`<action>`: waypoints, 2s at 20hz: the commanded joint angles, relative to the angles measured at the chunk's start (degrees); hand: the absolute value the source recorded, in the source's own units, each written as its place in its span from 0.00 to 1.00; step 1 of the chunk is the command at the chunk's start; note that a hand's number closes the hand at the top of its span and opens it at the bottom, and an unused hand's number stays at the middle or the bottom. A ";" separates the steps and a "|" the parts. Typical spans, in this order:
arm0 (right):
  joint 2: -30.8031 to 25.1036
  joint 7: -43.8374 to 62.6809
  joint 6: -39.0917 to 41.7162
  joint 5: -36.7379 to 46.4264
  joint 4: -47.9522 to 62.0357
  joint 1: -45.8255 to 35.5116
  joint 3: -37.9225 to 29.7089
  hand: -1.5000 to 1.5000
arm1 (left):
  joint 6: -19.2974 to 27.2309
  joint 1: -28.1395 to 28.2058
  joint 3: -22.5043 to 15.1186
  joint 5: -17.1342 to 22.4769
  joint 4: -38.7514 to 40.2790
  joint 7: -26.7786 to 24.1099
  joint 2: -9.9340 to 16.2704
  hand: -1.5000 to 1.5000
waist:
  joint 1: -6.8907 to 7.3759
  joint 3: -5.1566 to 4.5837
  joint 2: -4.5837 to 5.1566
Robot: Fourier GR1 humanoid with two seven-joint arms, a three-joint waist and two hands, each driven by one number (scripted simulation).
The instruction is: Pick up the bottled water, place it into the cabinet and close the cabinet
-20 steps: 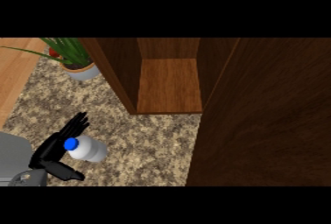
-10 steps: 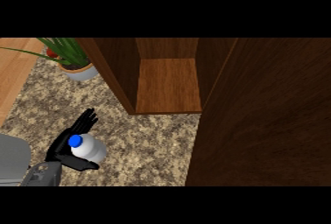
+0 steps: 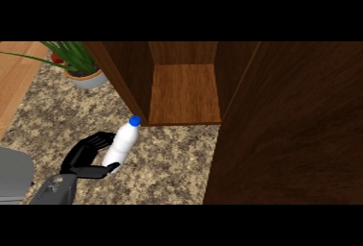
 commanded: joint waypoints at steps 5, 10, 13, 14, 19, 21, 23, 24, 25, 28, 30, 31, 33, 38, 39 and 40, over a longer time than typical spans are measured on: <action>-2.05 -0.43 -0.22 0.89 -3.70 2.14 -0.84 0.00 | 2.77 -0.12 -7.68 -6.55 -5.53 -13.42 -3.04 1.00 | 0.19 0.04 -0.15; -1.10 -1.81 -2.02 3.73 -2.45 2.80 1.48 0.00 | 8.98 0.81 -7.25 -5.76 -9.09 -14.77 -2.60 1.00 | 0.98 0.10 -0.28; -2.10 2.50 -1.58 2.79 -3.90 0.44 0.88 0.00 | 19.99 1.31 -2.71 -2.46 -9.33 -11.99 -7.34 1.00 | 1.08 0.03 -0.23; -1.89 -1.17 -1.97 2.24 -3.09 2.98 2.10 0.00 | 24.34 -0.42 -0.56 -0.93 -11.15 -8.84 -8.53 1.00 | 0.93 0.12 -0.44; -2.63 3.05 -2.91 3.21 -6.48 2.46 1.18 0.00 | 24.75 1.43 -2.47 4.36 -18.54 -2.67 -13.42 1.00 | 1.46 0.18 -0.63; -3.92 4.53 -2.51 3.30 -8.78 2.81 1.43 0.00 | 26.90 -0.38 -4.99 7.38 -18.05 -1.90 -13.48 1.00 | 0.88 0.13 -0.50; -2.16 0.24 -2.50 1.54 -3.31 1.19 0.27 0.00 | 31.43 2.55 -14.56 15.31 -20.42 -2.85 -13.53 1.00 | 0.95 0.13 -0.45; -3.37 -2.14 -1.93 1.35 -4.53 5.37 2.62 0.00 | 32.56 0.58 -15.18 17.00 -22.60 0.55 -13.54 1.00 | 0.70 0.16 -0.51; -3.69 -0.73 -2.17 2.77 -5.53 5.30 3.17 0.00 | 32.60 0.06 -16.09 17.82 -24.14 1.78 -13.55 1.00 | 0.76 0.14 -0.49; -3.49 -0.76 -3.18 4.05 -5.96 5.39 3.59 0.00 | 33.04 4.96 -21.84 21.62 -31.65 5.85 -13.57 1.00 | 1.10 0.14 -0.58; -4.74 2.32 -1.58 -0.55 -8.11 2.47 -1.92 0.00 | 37.35 1.16 -22.52 22.53 -34.39 10.47 -13.58 1.00 | 1.19 0.14 -0.41; -2.17 -3.62 -3.99 5.47 -3.27 5.73 5.59 0.00 | 37.37 2.66 -23.18 22.49 -39.63 15.41 -13.59 1.00 | 1.33 0.17 -0.61; -3.58 -4.36 -3.46 4.23 -4.23 7.62 5.94 0.00 | 45.27 0.33 -29.47 26.32 -36.89 12.06 -13.59 1.00 | 0.63 0.13 -0.39; -3.22 -6.39 -4.05 3.46 -2.13 7.19 4.73 0.00 | 48.96 -6.07 -29.32 28.10 -40.09 21.05 -13.59 1.00 | 0.86 0.15 -0.31; -5.82 -5.28 -2.40 1.48 -4.82 8.12 2.72 0.00 | 51.77 -7.77 -31.00 27.55 -39.30 20.15 -13.59 1.00 | 0.64 0.15 -0.28; -6.27 -7.74 -1.89 -0.15 -4.66 10.12 1.37 0.00 | 51.24 -7.69 -30.44 27.37 -36.69 18.64 -13.59 1.00 | 0.69 0.16 -0.22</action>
